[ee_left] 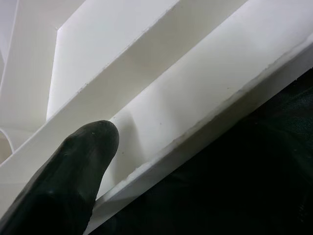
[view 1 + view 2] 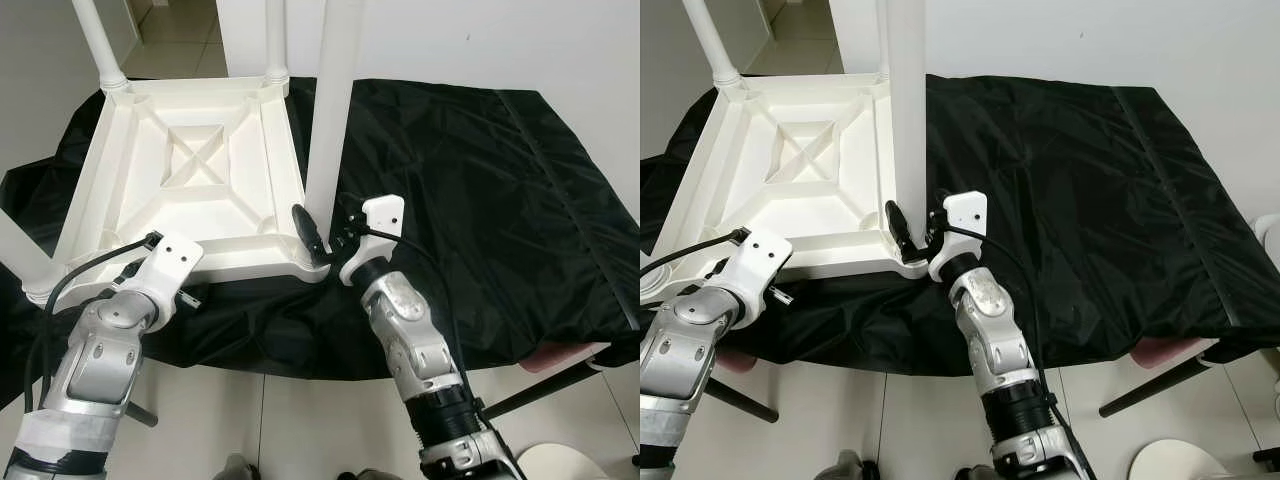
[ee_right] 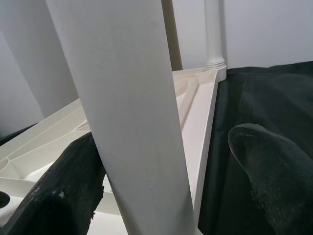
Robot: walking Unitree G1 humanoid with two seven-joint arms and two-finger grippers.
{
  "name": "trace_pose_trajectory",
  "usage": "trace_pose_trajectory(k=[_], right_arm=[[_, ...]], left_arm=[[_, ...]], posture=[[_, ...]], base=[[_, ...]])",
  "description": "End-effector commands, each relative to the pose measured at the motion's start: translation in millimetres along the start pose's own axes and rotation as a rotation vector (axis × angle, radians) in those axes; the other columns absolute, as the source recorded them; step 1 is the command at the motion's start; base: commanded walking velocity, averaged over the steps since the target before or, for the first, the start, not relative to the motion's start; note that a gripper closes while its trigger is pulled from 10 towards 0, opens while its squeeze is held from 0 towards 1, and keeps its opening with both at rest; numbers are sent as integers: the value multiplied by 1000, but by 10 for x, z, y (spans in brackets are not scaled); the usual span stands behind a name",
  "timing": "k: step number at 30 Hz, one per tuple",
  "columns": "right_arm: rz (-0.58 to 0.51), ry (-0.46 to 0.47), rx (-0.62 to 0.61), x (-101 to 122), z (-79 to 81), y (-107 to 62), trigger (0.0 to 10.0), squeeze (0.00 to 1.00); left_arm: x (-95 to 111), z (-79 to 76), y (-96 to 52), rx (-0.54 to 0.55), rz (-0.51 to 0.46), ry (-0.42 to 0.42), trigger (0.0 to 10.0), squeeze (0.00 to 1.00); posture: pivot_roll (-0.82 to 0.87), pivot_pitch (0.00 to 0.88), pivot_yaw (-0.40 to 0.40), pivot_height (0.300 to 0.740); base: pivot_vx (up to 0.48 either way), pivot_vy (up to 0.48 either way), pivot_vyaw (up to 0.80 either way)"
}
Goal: Building children table
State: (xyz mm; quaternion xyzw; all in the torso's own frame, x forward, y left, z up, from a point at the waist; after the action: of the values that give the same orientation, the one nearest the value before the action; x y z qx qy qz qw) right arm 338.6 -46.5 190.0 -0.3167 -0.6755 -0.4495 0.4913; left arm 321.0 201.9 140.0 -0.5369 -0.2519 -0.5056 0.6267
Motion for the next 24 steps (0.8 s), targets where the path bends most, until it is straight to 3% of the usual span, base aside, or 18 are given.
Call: trace_pose_trajectory(k=[1,9,24], right_arm=[[8,-10,-67,-33,-141,-60,10000,0],[-10,-18,-164,-2,-349,-135,10000,0],[-4,-6,-263,-15,-394,-304,10000,0]], left_arm=[[47,210,-8,210,-45,20,10000,0],[83,214,13,206,-60,46,10000,0],[91,212,48,198,-67,69,10000,0]], posture=[[-50,98,-6,740],[-57,93,-10,740],[-71,97,-7,740]], base=[[0,0,0],[0,0,0],[0,0,0]])
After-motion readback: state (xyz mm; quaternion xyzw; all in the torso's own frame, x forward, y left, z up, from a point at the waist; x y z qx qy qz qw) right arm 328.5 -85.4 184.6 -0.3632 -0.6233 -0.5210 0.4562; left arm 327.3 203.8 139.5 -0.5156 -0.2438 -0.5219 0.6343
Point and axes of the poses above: a point about 5 cm out from each wrist's last joint towards the gripper, its own y axis pointing out of the wrist towards the gripper, its own x axis along the axis of the wrist's last joint, z = x × y, the point moved 3 cm from there along y, pointing out of the wrist towards the gripper, and after that the axes turned 14 degrees about -y, right-handed, at the moved point
